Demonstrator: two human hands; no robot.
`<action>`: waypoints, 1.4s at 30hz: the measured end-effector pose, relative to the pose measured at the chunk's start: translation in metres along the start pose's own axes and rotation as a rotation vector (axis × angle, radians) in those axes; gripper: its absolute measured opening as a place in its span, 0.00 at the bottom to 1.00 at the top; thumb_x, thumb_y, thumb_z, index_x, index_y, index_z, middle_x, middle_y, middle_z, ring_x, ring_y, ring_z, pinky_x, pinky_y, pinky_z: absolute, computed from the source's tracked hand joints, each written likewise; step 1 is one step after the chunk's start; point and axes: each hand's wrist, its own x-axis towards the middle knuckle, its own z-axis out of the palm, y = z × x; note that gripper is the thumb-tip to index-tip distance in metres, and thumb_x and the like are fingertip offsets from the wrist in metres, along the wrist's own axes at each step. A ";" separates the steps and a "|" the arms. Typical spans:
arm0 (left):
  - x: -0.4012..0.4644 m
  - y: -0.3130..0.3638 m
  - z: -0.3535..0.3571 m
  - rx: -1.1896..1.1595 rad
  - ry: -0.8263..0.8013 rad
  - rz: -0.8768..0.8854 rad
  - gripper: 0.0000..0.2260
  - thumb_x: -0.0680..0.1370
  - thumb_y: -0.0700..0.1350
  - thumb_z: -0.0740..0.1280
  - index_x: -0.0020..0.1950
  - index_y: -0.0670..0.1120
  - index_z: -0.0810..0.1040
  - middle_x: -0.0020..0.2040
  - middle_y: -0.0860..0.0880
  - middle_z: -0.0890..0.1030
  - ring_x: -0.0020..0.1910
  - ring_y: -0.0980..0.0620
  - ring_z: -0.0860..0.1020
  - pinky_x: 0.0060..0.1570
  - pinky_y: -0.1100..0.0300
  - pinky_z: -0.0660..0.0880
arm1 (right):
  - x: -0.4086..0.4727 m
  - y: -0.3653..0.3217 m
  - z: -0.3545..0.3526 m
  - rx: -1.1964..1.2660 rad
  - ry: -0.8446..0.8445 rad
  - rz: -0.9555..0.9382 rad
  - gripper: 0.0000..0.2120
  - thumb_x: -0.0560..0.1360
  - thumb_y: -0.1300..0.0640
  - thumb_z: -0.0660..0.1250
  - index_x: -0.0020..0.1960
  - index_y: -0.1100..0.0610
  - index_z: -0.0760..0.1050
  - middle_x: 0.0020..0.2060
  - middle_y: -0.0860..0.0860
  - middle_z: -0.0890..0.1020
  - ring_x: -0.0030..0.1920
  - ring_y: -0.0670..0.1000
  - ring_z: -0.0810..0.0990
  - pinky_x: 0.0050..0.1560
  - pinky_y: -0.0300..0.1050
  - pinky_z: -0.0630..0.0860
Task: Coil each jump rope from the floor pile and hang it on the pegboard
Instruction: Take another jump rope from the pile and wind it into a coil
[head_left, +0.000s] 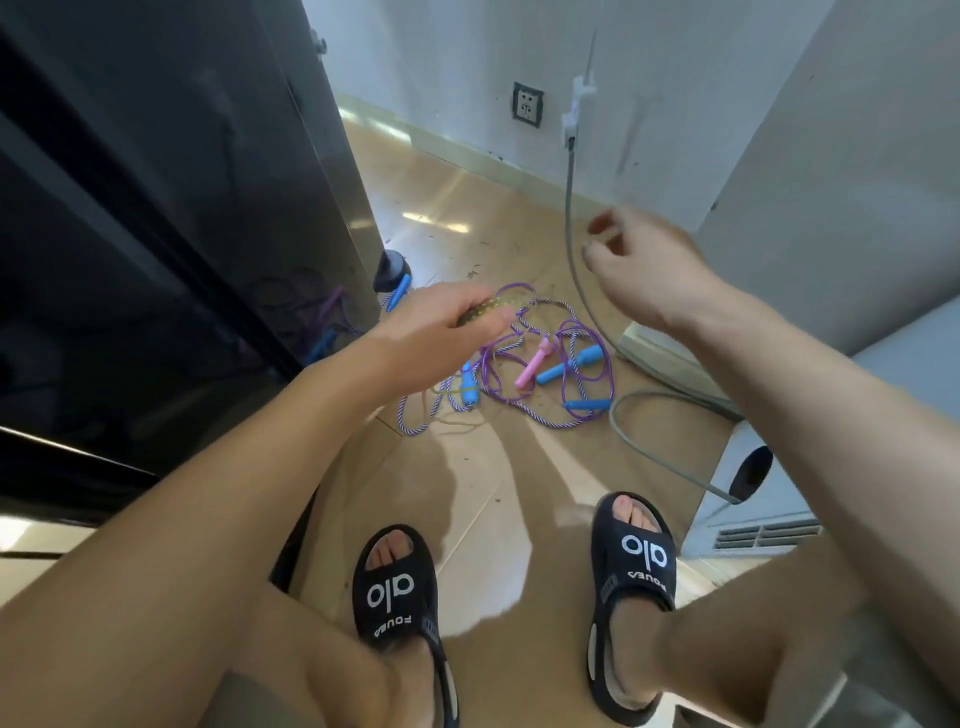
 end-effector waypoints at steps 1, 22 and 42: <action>0.001 0.003 0.002 0.014 0.006 0.010 0.19 0.82 0.56 0.62 0.36 0.49 0.64 0.27 0.57 0.63 0.26 0.57 0.61 0.32 0.57 0.61 | -0.005 -0.010 0.003 0.123 -0.019 -0.092 0.13 0.82 0.51 0.59 0.63 0.54 0.75 0.51 0.50 0.81 0.55 0.54 0.79 0.53 0.43 0.71; -0.012 0.002 -0.017 0.085 0.005 0.050 0.16 0.84 0.52 0.61 0.41 0.45 0.76 0.35 0.49 0.69 0.33 0.54 0.66 0.36 0.56 0.64 | 0.001 0.002 -0.014 -0.184 0.025 -0.110 0.10 0.80 0.52 0.61 0.57 0.52 0.80 0.52 0.52 0.85 0.55 0.57 0.80 0.54 0.47 0.75; -0.021 0.015 -0.016 -0.149 -0.056 0.031 0.18 0.83 0.51 0.63 0.34 0.48 0.77 0.28 0.51 0.71 0.28 0.51 0.67 0.34 0.58 0.67 | -0.025 -0.025 0.017 0.295 -0.457 -0.205 0.18 0.84 0.53 0.56 0.50 0.63 0.79 0.49 0.64 0.84 0.54 0.63 0.82 0.60 0.52 0.76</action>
